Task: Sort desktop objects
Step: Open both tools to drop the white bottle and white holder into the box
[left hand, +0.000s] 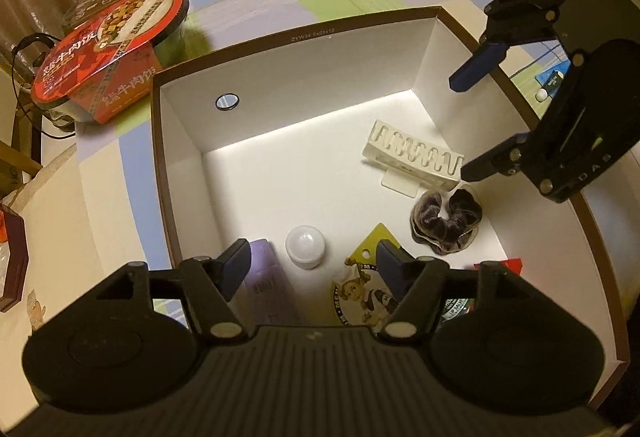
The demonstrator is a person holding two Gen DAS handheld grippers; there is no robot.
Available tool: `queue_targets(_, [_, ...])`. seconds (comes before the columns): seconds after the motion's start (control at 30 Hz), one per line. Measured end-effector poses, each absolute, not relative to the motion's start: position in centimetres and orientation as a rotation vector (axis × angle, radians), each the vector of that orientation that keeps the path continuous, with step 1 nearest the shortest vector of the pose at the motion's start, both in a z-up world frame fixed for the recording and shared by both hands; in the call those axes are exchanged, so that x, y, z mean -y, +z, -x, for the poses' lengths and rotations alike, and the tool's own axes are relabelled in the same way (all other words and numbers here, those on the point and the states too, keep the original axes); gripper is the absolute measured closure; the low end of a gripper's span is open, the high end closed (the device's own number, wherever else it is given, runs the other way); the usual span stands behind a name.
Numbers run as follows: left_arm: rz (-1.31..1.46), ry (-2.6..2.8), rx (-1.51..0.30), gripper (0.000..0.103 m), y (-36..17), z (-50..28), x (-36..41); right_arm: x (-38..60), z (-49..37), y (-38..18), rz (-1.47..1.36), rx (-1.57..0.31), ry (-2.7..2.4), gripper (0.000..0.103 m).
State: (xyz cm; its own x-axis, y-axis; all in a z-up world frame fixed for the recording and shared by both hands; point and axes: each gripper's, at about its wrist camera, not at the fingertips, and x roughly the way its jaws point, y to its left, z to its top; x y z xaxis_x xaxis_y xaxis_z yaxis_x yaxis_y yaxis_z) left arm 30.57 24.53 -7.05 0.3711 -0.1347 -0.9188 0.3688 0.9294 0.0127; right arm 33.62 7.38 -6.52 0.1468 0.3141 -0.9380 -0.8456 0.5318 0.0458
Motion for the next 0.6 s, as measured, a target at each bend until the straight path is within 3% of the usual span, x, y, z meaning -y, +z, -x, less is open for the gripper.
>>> queue_targets(0.07, [-0.223,-0.317,-1.150,0.036,-6.9,-30.5,-24.5,-7.3,-33.2,-6.4,0.589,-1.123,0.901,0.026])
queue_targets(0.1, [-0.221,-0.314,-1.150,0.035,-6.7,-30.4,-24.5,-7.2,-33.0,-6.2,0.593,-1.116,0.899,0.014])
queue_targets(0.13, [-0.221,-0.310,-1.147,0.035,-6.5,-30.2,-24.4,-7.1,-32.7,-6.0,0.596,-1.099,0.906,0.011])
queue_targets(0.6, [-0.249,-0.265,-1.113,0.024,-4.1,-27.0,-22.8,-6.0,-29.3,-3.9,0.605,-1.044,0.893,0.011])
